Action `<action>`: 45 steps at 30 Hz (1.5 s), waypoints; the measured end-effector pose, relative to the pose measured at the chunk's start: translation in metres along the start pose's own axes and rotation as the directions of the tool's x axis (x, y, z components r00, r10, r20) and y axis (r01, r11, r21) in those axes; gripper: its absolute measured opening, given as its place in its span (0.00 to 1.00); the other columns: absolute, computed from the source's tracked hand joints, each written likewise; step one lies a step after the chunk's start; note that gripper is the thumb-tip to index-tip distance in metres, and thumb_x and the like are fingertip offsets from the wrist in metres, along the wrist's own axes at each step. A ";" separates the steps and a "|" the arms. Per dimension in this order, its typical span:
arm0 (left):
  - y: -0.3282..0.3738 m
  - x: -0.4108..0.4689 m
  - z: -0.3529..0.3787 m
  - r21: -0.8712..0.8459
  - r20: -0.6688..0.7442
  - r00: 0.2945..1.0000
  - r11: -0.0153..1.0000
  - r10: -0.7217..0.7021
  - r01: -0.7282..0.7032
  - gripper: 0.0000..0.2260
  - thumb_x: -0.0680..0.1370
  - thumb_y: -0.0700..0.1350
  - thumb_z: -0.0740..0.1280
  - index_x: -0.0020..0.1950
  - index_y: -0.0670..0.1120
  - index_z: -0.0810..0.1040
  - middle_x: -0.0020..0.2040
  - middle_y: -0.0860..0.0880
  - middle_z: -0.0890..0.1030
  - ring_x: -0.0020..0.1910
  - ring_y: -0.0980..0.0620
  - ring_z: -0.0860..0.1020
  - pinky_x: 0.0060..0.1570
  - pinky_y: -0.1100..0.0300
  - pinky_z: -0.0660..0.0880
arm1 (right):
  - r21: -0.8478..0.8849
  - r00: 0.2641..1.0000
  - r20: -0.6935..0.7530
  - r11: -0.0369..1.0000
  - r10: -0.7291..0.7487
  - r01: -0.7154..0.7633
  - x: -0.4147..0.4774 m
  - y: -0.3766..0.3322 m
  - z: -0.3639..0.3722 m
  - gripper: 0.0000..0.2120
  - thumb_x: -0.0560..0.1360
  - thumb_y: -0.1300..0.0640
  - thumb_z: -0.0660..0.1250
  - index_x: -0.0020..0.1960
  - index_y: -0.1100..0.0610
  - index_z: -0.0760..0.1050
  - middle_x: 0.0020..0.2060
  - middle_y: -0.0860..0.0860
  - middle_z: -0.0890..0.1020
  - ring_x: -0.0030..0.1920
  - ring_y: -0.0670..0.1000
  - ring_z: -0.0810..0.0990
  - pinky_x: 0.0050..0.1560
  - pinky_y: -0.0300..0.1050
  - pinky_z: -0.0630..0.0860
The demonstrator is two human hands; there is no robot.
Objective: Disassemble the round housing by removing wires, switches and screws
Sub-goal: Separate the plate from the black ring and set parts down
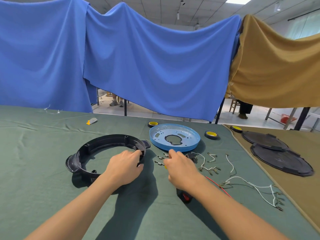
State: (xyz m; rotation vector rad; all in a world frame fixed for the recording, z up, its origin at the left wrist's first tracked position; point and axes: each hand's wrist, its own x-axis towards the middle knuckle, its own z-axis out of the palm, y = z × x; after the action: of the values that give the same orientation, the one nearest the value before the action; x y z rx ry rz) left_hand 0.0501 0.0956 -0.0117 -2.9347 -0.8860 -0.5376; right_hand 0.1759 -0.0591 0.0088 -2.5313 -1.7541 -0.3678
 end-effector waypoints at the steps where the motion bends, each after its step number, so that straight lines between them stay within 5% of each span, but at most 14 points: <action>1: 0.000 -0.001 0.000 -0.003 0.005 1.000 1.000 -0.002 0.002 0.15 0.80 0.56 0.59 0.63 0.51 0.71 0.51 0.52 0.78 0.52 0.48 0.77 0.39 0.56 0.67 | 0.012 0.999 0.028 0.999 0.029 -0.030 -0.002 -0.003 0.003 0.06 0.73 0.64 0.63 0.51 0.62 0.73 0.54 0.57 0.69 0.54 0.60 0.70 0.46 0.52 0.69; 10: 0.000 0.001 0.001 -0.004 0.036 0.999 0.999 -0.034 0.034 0.14 0.80 0.56 0.58 0.59 0.49 0.73 0.51 0.52 0.79 0.52 0.47 0.77 0.40 0.55 0.67 | 0.238 0.954 0.298 0.966 0.021 -0.096 0.003 0.012 -0.003 0.15 0.73 0.53 0.64 0.58 0.54 0.78 0.57 0.54 0.76 0.56 0.57 0.74 0.53 0.51 0.75; 13: 0.000 0.001 0.002 -0.012 0.039 0.999 0.999 -0.035 0.036 0.14 0.80 0.56 0.58 0.58 0.49 0.73 0.50 0.52 0.79 0.50 0.47 0.77 0.40 0.55 0.68 | 0.355 0.980 0.192 0.928 0.049 -0.116 0.012 0.039 -0.012 0.17 0.75 0.55 0.63 0.63 0.49 0.77 0.62 0.51 0.76 0.61 0.52 0.74 0.61 0.50 0.73; 16: -0.001 0.001 0.003 -0.020 0.041 0.999 0.999 -0.031 0.032 0.14 0.80 0.55 0.58 0.59 0.49 0.73 0.51 0.52 0.79 0.51 0.47 0.77 0.40 0.55 0.68 | 0.213 0.981 0.067 0.958 0.183 -0.194 0.021 0.077 -0.013 0.20 0.76 0.65 0.61 0.64 0.49 0.76 0.62 0.52 0.77 0.60 0.53 0.75 0.60 0.52 0.75; 19: -0.002 0.001 0.004 -0.027 0.043 0.999 0.999 -0.030 0.031 0.14 0.80 0.56 0.58 0.60 0.49 0.73 0.51 0.52 0.79 0.51 0.47 0.77 0.40 0.56 0.68 | 0.036 0.969 0.173 0.982 0.179 -0.188 0.026 0.103 -0.002 0.24 0.76 0.66 0.62 0.68 0.48 0.72 0.65 0.52 0.75 0.64 0.55 0.72 0.60 0.55 0.75; 32: -0.001 0.000 0.001 -0.054 0.054 0.998 0.998 -0.029 0.032 0.15 0.81 0.56 0.59 0.62 0.50 0.72 0.52 0.51 0.79 0.50 0.47 0.77 0.40 0.56 0.68 | 0.048 0.944 0.237 0.967 0.231 -0.248 0.033 0.116 0.021 0.16 0.77 0.47 0.65 0.61 0.55 0.76 0.54 0.53 0.80 0.51 0.53 0.77 0.52 0.53 0.78; 45: 0.004 -0.011 -0.003 0.013 -0.037 0.999 1.000 0.002 -0.002 0.16 0.81 0.53 0.58 0.65 0.48 0.70 0.55 0.49 0.79 0.55 0.47 0.76 0.46 0.54 0.70 | 0.101 0.951 0.266 0.976 0.158 -0.191 0.023 0.120 0.015 0.24 0.78 0.59 0.64 0.73 0.50 0.67 0.69 0.51 0.73 0.66 0.53 0.71 0.65 0.53 0.72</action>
State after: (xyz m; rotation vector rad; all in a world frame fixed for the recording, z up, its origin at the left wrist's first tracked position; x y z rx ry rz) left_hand 0.0432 0.0858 -0.0124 -2.9039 -0.8792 -0.5820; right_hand 0.2976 -0.0788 0.0114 -2.7132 -1.5467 0.0813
